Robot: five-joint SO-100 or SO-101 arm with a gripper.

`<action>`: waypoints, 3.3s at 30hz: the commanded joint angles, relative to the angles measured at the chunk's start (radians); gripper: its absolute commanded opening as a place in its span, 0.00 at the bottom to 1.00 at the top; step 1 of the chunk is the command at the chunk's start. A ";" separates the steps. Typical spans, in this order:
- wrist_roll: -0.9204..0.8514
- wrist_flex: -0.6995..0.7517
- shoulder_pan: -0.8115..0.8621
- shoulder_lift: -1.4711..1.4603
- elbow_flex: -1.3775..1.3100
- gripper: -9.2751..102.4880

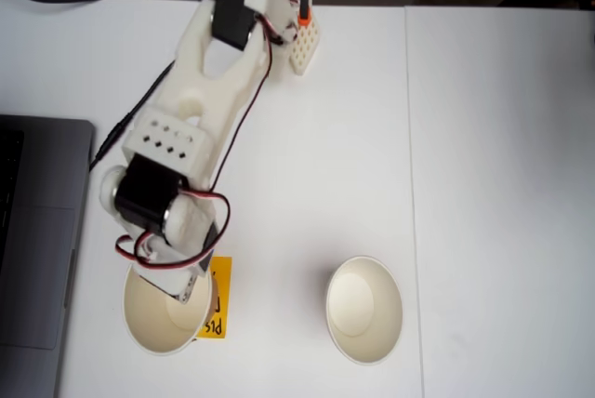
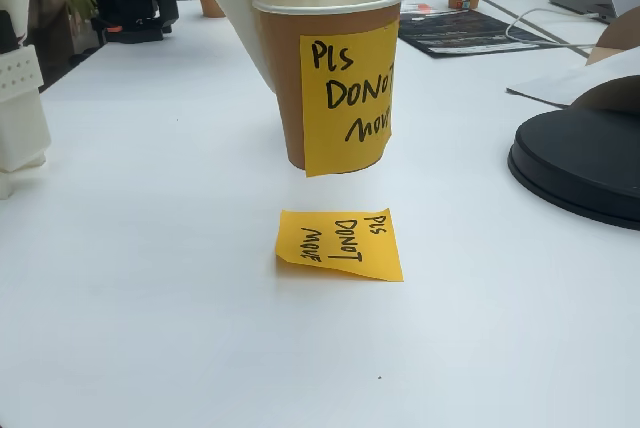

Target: Pickup cup and make a pile of cup.

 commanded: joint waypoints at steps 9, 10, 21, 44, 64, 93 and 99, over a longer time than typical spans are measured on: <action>0.012 0.008 -0.095 0.341 0.023 0.02; 0.012 0.008 -0.106 0.356 0.023 0.02; 0.012 0.008 -0.233 0.482 0.023 0.02; 0.012 0.006 -0.509 0.588 0.005 0.02; 0.014 0.005 -0.742 0.491 -0.155 0.02; 0.015 0.009 -0.723 0.307 -0.138 0.02; 0.015 0.012 -0.681 0.282 -0.138 0.02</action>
